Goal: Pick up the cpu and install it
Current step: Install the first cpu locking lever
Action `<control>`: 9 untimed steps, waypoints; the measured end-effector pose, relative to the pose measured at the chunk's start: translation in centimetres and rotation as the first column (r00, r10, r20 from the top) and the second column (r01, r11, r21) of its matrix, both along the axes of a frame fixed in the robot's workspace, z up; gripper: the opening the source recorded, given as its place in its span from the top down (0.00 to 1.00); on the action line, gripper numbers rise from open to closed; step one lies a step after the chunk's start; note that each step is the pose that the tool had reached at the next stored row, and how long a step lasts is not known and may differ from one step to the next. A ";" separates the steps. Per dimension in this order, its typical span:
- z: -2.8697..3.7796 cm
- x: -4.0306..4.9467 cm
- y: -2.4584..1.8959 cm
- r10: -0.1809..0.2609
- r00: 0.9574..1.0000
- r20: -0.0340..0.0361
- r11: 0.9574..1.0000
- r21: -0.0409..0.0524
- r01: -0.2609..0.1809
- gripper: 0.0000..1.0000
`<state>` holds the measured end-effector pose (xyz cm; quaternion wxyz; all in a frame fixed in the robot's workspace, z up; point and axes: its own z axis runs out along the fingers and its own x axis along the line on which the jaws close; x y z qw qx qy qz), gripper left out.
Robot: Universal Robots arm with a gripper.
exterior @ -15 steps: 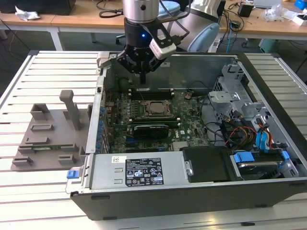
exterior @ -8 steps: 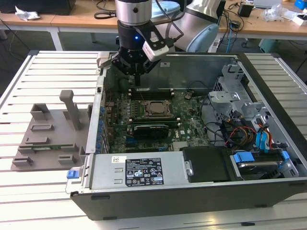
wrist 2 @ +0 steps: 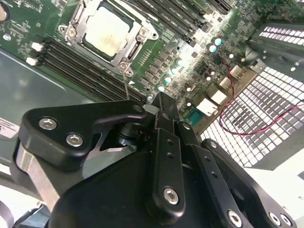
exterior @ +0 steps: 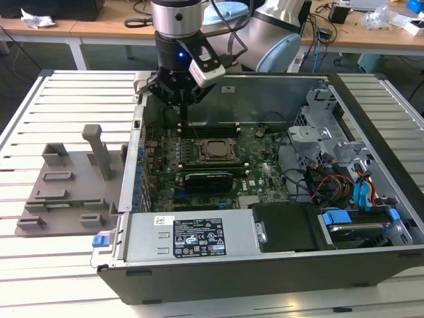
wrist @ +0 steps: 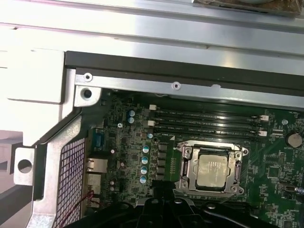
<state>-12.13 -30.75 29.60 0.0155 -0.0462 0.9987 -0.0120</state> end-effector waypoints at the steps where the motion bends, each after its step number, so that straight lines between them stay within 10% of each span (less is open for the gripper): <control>1: -0.03 -0.12 0.00 0.000 1.000 0.000 1.000 0.000 0.000 0.89; 9: -1.17 -0.78 0.13 0.000 1.000 0.000 1.000 0.000 0.000 0.89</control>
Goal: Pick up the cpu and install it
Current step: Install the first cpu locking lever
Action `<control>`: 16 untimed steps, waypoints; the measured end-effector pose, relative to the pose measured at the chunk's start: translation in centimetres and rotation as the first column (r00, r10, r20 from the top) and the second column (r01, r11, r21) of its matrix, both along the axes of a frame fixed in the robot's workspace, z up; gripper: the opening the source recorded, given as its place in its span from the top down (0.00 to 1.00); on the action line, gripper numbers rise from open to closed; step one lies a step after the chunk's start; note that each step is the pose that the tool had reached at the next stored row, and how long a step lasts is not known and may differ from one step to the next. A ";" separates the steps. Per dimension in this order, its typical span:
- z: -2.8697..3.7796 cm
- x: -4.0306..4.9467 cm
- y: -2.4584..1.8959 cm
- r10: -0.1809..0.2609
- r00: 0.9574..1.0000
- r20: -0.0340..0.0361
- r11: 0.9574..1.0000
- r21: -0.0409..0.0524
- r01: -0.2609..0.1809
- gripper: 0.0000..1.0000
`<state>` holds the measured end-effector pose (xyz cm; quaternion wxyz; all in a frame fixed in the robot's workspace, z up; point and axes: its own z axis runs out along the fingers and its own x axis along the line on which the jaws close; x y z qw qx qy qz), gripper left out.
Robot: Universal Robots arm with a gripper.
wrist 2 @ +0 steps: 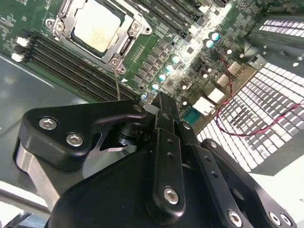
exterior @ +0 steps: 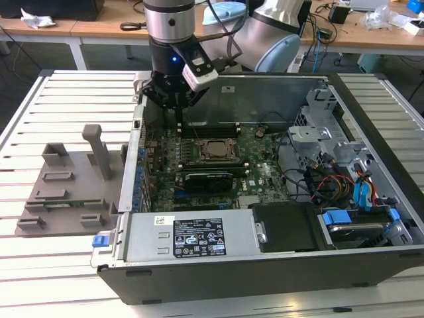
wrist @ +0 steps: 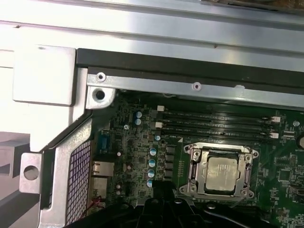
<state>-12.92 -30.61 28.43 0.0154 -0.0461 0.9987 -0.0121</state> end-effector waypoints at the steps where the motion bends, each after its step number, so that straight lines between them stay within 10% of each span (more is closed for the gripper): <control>1: -0.30 0.00 0.20 0.000 1.000 0.000 1.000 0.000 0.000 0.89; 8: -1.15 0.01 1.92 0.000 1.000 0.000 1.000 0.000 0.000 0.89; 16: -1.97 0.84 2.38 0.000 1.000 -0.001 1.000 0.000 0.000 0.89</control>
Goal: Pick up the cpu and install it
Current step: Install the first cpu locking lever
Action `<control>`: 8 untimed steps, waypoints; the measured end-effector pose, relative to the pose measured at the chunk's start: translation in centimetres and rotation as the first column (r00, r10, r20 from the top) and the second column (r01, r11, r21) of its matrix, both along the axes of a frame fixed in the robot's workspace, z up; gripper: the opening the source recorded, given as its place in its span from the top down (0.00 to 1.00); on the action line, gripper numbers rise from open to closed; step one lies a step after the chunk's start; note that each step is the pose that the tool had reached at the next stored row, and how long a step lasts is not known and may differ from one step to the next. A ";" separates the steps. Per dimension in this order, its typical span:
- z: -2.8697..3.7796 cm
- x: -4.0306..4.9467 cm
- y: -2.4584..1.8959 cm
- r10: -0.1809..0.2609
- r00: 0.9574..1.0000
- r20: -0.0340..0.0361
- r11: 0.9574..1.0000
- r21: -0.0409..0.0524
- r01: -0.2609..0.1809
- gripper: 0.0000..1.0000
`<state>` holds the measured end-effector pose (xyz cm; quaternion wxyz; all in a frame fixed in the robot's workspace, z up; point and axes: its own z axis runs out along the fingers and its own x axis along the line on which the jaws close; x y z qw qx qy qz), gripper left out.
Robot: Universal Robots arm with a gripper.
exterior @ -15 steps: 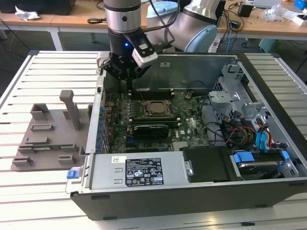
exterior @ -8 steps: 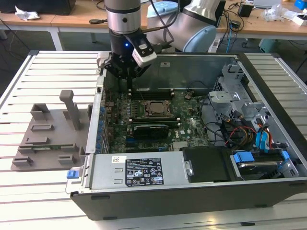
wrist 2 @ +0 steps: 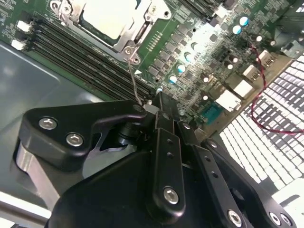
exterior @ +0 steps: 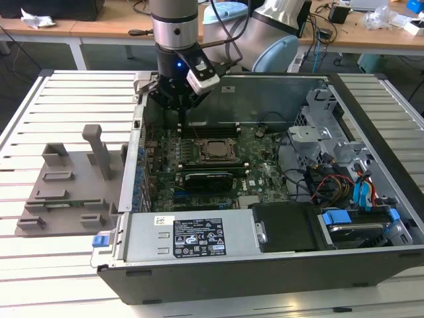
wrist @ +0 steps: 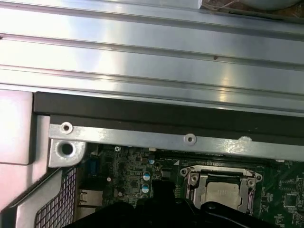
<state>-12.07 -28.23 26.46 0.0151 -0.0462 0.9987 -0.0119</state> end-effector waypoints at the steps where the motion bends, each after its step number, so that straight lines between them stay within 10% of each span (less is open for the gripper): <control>1: -0.05 0.18 0.00 0.000 1.000 0.000 1.000 0.000 0.000 0.89; 8: -0.30 1.71 0.03 0.000 1.000 -0.001 1.000 0.000 0.000 0.89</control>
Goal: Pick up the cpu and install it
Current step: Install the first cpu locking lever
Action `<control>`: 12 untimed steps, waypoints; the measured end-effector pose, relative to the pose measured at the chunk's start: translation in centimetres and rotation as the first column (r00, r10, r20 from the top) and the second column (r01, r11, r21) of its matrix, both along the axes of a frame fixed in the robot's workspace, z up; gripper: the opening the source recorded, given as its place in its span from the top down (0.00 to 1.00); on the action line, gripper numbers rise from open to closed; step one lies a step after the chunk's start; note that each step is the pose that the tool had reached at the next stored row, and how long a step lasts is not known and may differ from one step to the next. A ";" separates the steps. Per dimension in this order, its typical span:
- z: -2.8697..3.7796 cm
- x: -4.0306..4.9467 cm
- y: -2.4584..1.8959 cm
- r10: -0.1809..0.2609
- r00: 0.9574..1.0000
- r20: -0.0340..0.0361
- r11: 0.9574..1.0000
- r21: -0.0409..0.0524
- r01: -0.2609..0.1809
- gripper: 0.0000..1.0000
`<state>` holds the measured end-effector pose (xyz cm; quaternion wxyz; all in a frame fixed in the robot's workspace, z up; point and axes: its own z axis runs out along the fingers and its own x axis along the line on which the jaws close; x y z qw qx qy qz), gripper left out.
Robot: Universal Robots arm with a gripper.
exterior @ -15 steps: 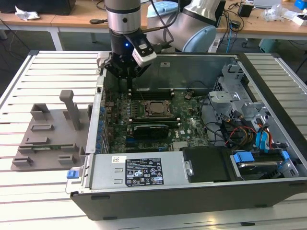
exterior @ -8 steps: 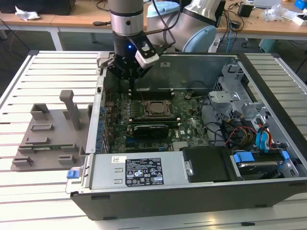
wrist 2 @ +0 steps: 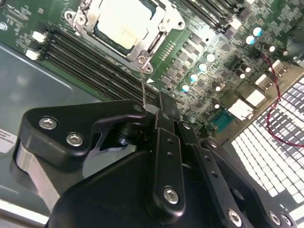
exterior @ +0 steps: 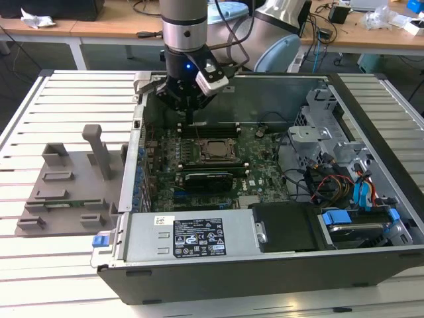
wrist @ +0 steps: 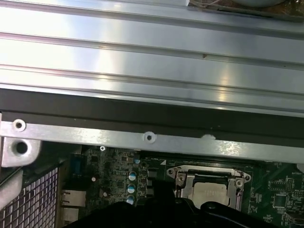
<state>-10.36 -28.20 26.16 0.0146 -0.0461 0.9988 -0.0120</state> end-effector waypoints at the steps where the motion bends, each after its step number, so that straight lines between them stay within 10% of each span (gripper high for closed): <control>1: -0.03 0.45 0.00 0.000 1.000 0.000 1.000 0.000 0.000 0.89; 12: -0.19 2.89 0.00 0.000 1.000 -0.004 1.000 0.000 0.000 0.89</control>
